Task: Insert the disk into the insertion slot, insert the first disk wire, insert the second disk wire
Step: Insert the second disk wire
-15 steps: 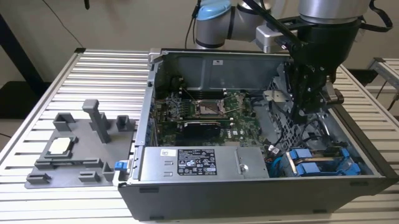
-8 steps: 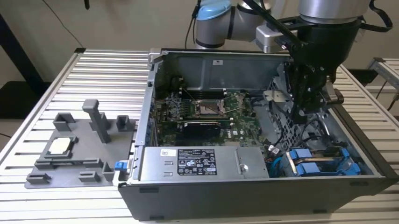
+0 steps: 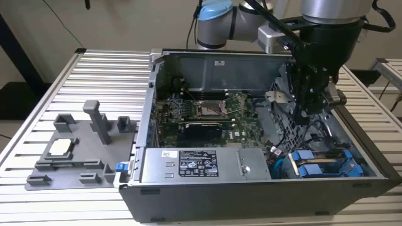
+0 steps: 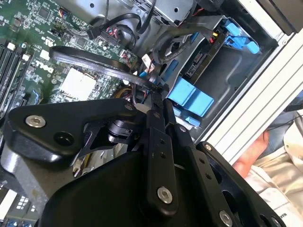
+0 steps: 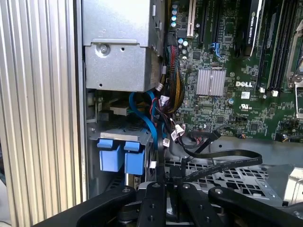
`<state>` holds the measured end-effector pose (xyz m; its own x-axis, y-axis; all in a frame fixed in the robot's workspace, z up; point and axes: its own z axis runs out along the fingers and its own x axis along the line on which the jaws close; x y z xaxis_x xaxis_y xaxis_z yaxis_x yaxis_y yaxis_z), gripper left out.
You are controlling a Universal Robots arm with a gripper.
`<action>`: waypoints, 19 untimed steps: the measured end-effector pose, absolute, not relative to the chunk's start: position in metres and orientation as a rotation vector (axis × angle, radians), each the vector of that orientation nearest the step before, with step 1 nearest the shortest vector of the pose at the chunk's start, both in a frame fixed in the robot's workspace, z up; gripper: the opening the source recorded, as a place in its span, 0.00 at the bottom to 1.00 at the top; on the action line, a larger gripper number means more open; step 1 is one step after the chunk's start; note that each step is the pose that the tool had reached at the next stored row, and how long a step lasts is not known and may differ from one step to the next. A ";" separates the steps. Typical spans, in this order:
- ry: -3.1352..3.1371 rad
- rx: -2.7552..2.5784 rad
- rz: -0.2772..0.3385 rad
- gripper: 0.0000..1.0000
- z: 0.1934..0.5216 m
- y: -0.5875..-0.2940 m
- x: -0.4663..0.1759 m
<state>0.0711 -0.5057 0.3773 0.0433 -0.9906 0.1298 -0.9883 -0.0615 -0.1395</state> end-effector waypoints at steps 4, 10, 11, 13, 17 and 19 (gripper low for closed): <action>2.149 -2.267 -0.287 0.16 0.377 -0.514 0.075; 2.157 -2.279 -0.268 0.16 0.376 -0.532 0.081; 2.159 -2.281 -0.265 0.16 0.376 -0.534 0.082; 2.161 -2.284 -0.259 0.16 0.376 -0.540 0.085; 2.165 -2.289 -0.249 0.16 0.375 -0.550 0.092; 2.167 -2.292 -0.245 0.16 0.375 -0.554 0.096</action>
